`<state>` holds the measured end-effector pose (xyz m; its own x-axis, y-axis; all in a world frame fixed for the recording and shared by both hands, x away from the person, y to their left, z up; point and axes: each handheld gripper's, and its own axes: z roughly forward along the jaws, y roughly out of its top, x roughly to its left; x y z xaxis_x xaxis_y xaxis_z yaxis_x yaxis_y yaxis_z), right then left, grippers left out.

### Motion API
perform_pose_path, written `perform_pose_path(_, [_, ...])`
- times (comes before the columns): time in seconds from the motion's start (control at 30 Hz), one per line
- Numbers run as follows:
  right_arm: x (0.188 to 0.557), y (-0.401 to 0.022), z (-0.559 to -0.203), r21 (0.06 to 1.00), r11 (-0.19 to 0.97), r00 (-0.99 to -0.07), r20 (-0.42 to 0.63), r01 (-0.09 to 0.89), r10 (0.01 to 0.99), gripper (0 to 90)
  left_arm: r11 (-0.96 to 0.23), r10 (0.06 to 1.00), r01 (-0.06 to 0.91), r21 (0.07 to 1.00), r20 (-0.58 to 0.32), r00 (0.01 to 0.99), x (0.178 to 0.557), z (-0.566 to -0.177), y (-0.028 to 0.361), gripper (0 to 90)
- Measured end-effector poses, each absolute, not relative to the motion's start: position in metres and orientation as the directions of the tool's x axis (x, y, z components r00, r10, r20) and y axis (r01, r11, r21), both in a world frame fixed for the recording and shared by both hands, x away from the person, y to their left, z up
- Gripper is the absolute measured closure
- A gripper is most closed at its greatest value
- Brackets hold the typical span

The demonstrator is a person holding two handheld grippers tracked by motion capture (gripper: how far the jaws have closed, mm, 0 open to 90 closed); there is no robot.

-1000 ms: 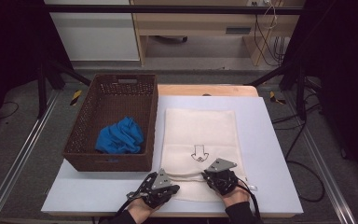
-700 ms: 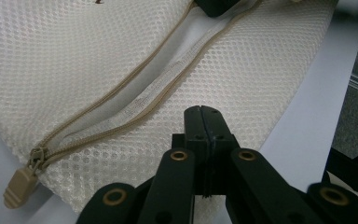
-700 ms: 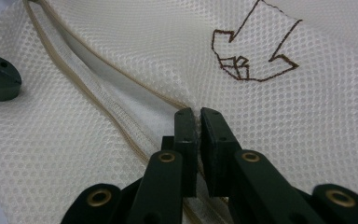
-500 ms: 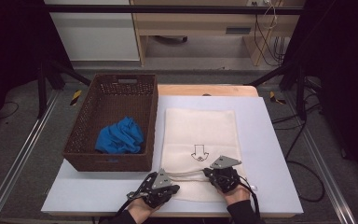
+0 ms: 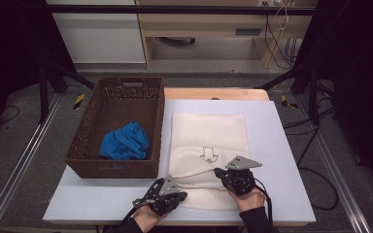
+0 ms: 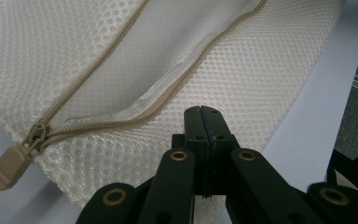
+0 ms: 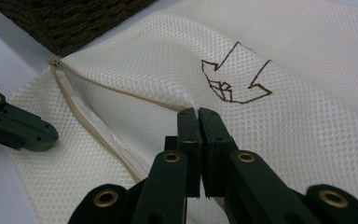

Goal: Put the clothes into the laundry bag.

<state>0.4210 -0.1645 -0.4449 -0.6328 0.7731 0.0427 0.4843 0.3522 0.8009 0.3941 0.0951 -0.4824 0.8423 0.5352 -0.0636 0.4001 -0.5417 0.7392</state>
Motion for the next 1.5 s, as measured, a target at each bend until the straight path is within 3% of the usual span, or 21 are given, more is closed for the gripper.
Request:
perform_pose_path(0.27, [0.42,-0.165,-0.439,0.813,0.341,-0.629,0.039,0.472,0.777,88.2,-0.511,0.535,0.384,0.769,-0.066,0.842,0.393,-0.465,0.101,84.5])
perform_pose_path(0.37, [0.42,-0.165,-0.439,0.81,0.345,-0.63,0.038,0.474,0.776,88.2,-0.491,0.531,0.343,0.801,-0.037,0.847,0.393,-0.447,0.104,78.3])
perform_pose_path(0.67, [0.419,-0.163,-0.439,0.808,0.348,-0.631,0.038,0.476,0.775,88.2,-0.545,0.556,0.251,0.8,0.12,0.823,0.412,-0.426,0.08,43.5])
perform_pose_path(0.87, [0.418,-0.165,-0.438,0.812,0.343,-0.632,0.04,0.472,0.774,88.2,-0.593,0.571,0.302,0.746,0.125,0.812,0.433,-0.438,0.054,36.1])
perform_pose_path(1.0, [0.418,-0.164,-0.439,0.81,0.347,-0.633,0.039,0.473,0.773,88.1,-0.612,0.573,0.317,0.724,0.13,0.81,0.439,-0.449,0.045,39.1])
perform_pose_path(1.13, [0.417,-0.164,-0.439,0.808,0.346,-0.634,0.044,0.477,0.772,88.1,-0.636,0.568,0.308,0.708,0.158,0.808,0.441,-0.453,0.044,68.3])
perform_pose_path(1.17, [0.417,-0.164,-0.439,0.808,0.344,-0.634,0.047,0.478,0.772,87.9,-0.616,0.57,0.326,0.717,0.12,0.813,0.444,-0.452,0.046,76.1])
perform_pose_path(1.23, [0.417,-0.164,-0.44,0.811,0.344,-0.637,0.045,0.473,0.77,87.6,-0.615,0.571,0.329,0.716,0.117,0.813,0.444,-0.451,0.047,83.8])
perform_pose_path(1.33, [0.417,-0.164,-0.44,0.82,0.34,-0.649,0.05,0.46,0.759,74.2,-0.626,0.567,0.326,0.708,0.127,0.814,0.445,-0.448,0.048,85.8])
perform_pose_path(1.4, [0.417,-0.166,-0.44,0.836,0.337,-0.656,0.037,0.434,0.754,58.6,-0.611,0.568,0.329,0.72,0.108,0.816,0.446,-0.446,0.051,86.0])
perform_pose_path(1.43, [0.417,-0.166,-0.44,0.836,0.337,-0.656,0.037,0.434,0.754,58.6,-0.611,0.568,0.329,0.72,0.108,0.816,0.446,-0.446,0.051,86.0])
perform_pose_path(1.5, [0.414,-0.166,-0.44,0.858,0.337,-0.632,-0.019,0.387,0.775,45.5,-0.596,0.573,0.336,0.73,0.093,0.815,0.447,-0.445,0.052,86.0])
